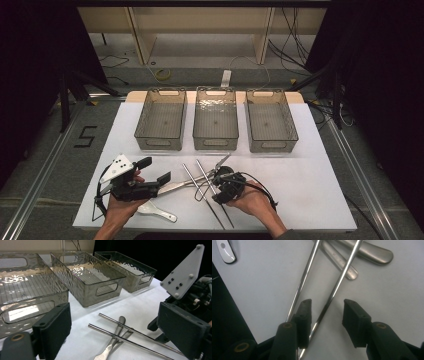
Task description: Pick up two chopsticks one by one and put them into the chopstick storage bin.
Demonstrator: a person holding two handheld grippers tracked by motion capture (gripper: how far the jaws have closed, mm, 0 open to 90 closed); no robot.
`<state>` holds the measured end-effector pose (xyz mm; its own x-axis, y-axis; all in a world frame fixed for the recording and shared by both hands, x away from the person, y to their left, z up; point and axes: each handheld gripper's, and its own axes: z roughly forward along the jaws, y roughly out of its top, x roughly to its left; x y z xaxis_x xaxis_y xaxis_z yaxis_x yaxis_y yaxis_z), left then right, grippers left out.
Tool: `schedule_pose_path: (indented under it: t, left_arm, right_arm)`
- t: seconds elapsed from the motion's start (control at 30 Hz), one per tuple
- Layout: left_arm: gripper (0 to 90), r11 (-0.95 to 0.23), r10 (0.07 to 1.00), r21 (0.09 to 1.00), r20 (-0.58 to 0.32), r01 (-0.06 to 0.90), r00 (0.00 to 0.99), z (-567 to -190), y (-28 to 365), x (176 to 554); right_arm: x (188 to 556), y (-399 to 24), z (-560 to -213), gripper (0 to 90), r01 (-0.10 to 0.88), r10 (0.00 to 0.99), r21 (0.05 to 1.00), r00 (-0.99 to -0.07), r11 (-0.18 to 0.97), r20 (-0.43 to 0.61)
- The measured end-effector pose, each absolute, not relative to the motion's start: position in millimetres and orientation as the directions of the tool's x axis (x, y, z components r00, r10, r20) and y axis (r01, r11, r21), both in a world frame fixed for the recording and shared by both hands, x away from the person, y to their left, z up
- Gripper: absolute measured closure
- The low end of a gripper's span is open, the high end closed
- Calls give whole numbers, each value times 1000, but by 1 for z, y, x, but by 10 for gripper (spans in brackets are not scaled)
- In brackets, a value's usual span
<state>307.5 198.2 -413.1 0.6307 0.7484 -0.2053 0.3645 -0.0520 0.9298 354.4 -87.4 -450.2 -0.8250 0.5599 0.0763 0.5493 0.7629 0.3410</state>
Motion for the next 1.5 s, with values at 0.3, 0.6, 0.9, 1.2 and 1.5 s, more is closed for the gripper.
schedule_pose_path:
  t: [0.3, 0.6, 0.9, 1.2, 1.5]
  left_arm:
    - [119, -52, 749, 931, -204, 363, 631, -413, 198, 307]
    - [119, -52, 748, 932, -202, 360, 632, -413, 198, 307]
    - [118, -52, 748, 931, -202, 360, 632, -413, 198, 307]
    - [119, -53, 746, 931, -203, 360, 635, -412, 198, 307]
    - [118, -60, 747, 930, -199, 363, 634, -412, 198, 308]
  right_arm:
    - [359, -80, -455, 671, 544, 554, 306, -830, 781, 61]
    - [361, -76, -460, 730, 528, 540, 276, -841, 803, 36]
    - [364, -76, -460, 825, 532, 548, 270, -836, 803, 21]
    - [367, -78, -460, 857, 538, 551, 269, -834, 799, 30]
    - [372, -85, -457, 872, 518, 538, 293, -843, 804, 14]
